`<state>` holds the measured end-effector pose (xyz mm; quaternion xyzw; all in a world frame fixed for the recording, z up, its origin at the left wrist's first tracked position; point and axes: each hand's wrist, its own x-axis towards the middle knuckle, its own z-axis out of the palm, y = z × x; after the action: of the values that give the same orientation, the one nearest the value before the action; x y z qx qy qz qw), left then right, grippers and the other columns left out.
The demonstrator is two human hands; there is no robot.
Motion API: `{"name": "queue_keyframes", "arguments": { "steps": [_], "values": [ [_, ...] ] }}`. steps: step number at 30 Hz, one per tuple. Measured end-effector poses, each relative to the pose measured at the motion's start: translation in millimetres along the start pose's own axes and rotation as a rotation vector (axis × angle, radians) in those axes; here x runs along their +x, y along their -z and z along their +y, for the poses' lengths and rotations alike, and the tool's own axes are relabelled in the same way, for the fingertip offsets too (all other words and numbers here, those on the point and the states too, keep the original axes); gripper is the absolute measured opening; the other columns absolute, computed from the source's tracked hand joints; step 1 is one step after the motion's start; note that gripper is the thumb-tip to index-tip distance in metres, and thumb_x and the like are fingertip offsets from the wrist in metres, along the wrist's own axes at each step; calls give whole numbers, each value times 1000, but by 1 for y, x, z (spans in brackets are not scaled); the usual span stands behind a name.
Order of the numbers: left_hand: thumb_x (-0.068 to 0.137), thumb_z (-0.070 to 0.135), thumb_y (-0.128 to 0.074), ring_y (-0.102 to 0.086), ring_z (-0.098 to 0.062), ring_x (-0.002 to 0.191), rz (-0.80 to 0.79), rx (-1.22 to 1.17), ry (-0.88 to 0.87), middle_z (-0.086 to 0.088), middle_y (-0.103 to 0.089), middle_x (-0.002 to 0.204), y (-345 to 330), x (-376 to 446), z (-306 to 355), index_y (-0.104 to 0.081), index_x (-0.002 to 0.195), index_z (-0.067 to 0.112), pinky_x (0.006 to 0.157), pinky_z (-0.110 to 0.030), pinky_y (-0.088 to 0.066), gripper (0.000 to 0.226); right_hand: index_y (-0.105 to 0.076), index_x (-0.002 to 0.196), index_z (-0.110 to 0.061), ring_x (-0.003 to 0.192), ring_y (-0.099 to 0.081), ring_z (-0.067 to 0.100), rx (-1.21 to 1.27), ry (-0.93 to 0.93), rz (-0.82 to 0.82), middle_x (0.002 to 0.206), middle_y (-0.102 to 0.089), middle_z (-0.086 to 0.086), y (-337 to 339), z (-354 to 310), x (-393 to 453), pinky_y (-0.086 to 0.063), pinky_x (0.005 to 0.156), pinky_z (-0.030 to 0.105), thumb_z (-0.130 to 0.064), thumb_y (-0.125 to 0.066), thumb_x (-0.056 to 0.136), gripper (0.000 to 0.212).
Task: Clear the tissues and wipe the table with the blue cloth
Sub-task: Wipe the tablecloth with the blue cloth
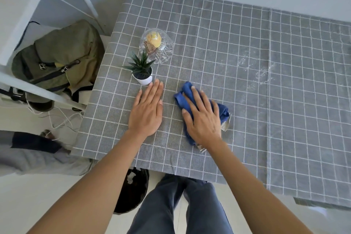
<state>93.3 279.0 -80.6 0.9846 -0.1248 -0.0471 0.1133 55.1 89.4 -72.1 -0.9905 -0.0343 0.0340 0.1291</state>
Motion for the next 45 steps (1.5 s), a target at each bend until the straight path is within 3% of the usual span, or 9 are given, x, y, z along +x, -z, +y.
{"name": "queue_keyframes", "arguments": {
  "steps": [4,6,9,11,18,23,33,38,45],
  "values": [
    [98,35,-2,5,-8,147,-10,-3,-1,7,2,160,0,0,0,-2,153,21,120,-34,6,57,-30,148,-31,146,-14,16,24,-247,41,160,-12,-10,4,7,3,-14,111,46,-43,-31,99,50],
    [98,34,-3,4,-8,147,-10,0,-1,6,2,160,0,-1,-1,-3,153,20,121,-34,5,57,-32,147,-31,145,-15,17,24,-173,38,159,-13,-9,1,-5,-6,-13,110,46,-44,-30,98,51],
    [99,33,-6,2,-8,148,-3,9,-1,6,0,160,0,-1,0,-5,154,19,121,-34,3,57,-34,147,-30,144,-20,20,-15,78,-20,159,-17,-7,-4,-12,-24,-17,111,45,-46,-30,96,53],
    [99,32,-8,2,-8,148,-5,4,-3,6,0,160,0,0,0,-6,154,20,121,-33,4,56,-33,147,-31,144,-21,21,-15,93,-37,159,-17,-6,-3,-5,-23,-17,112,44,-48,-27,96,54],
    [99,34,-5,6,-8,147,-18,-15,-14,6,3,160,-1,-1,-3,-4,153,20,119,-30,9,56,-26,149,-30,146,-13,20,23,-469,64,160,-11,-6,12,56,-13,-12,113,47,-46,-21,95,57],
    [98,34,-5,5,-10,147,-19,-15,-21,4,2,160,0,-1,-2,-3,153,18,120,-33,6,57,-23,151,-26,146,-10,19,66,-650,118,161,-10,-5,18,78,-10,-10,112,47,-43,-19,95,59],
    [105,29,-16,9,-12,147,-68,-151,-154,1,7,160,-3,79,59,0,152,16,120,-33,9,52,-32,147,-25,140,-19,21,58,-600,144,160,-13,-5,17,72,6,-16,107,45,-43,-21,94,57],
    [105,30,-15,8,-12,148,-72,-103,-95,1,6,161,-8,135,73,-1,153,18,120,-36,8,52,-33,147,-28,139,-21,22,48,-520,153,160,-15,-5,18,71,47,-19,106,43,-43,-24,95,54],
    [104,28,-17,3,-11,148,-13,-69,-88,5,1,161,-13,132,70,-4,153,20,121,-40,3,52,-36,145,-29,140,-22,23,42,-336,110,159,-16,-10,21,73,100,-21,106,49,-43,-30,98,50]
  ]
}}
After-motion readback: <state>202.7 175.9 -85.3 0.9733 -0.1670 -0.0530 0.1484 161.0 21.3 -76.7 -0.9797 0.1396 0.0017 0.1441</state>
